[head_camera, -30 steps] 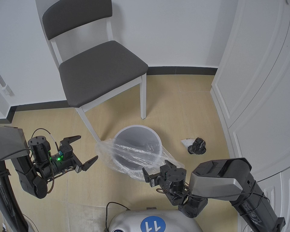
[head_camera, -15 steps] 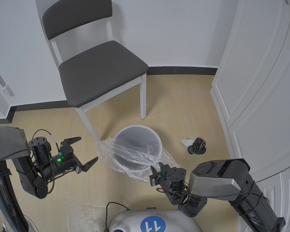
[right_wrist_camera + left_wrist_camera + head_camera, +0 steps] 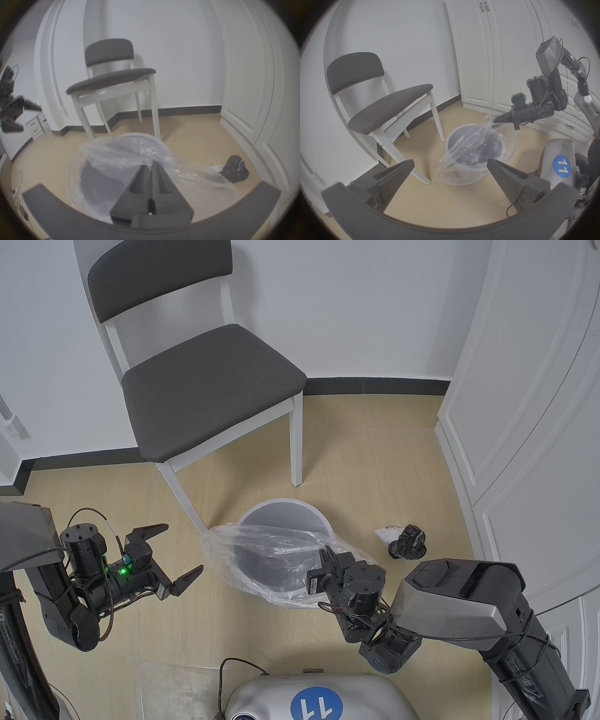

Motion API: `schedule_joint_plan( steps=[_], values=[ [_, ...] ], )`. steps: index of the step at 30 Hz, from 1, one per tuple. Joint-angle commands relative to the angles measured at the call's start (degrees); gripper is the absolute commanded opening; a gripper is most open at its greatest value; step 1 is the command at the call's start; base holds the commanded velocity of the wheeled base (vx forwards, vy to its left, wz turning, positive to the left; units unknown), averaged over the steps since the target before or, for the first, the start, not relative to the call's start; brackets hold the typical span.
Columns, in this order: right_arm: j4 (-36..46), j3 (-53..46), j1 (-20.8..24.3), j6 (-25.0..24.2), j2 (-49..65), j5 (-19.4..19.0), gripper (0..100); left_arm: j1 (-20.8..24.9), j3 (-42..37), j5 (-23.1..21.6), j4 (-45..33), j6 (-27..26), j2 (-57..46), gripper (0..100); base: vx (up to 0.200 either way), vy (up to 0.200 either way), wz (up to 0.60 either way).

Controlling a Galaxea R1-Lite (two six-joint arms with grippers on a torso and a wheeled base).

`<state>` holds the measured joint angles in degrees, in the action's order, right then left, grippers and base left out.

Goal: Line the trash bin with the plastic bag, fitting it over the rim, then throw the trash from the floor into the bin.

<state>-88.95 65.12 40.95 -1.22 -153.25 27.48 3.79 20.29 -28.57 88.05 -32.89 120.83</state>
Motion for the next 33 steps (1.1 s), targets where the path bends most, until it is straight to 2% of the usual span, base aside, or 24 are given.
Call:
schedule_joint_plan(
  steps=[1,6,18,22,33],
  values=[
    [-1.05,7.83,-0.08,-1.15,-2.85,2.76,0,-0.10,0.37,0.01,0.01,0.02,0.54,100,0.000,0.000,0.00],
    [-1.05,15.47,-0.96,-1.07,-5.57,5.75,0,-0.19,0.46,0.01,0.01,-0.16,0.54,100,0.000,0.000,0.00],
    [-1.05,23.47,-4.12,0.43,-8.73,6.27,0,-0.19,0.54,0.01,0.10,0.02,0.54,100,0.000,0.000,0.00],
    [-1.05,29.01,-5.26,0.52,-10.58,7.94,0,-0.19,0.54,0.01,0.10,0.02,0.46,100,0.000,0.000,0.00],
    [0.98,32.44,-7.29,0.25,-12.78,8.56,0,-0.19,0.54,0.01,0.10,0.02,0.46,100,0.000,0.000,0.00]
  ],
)
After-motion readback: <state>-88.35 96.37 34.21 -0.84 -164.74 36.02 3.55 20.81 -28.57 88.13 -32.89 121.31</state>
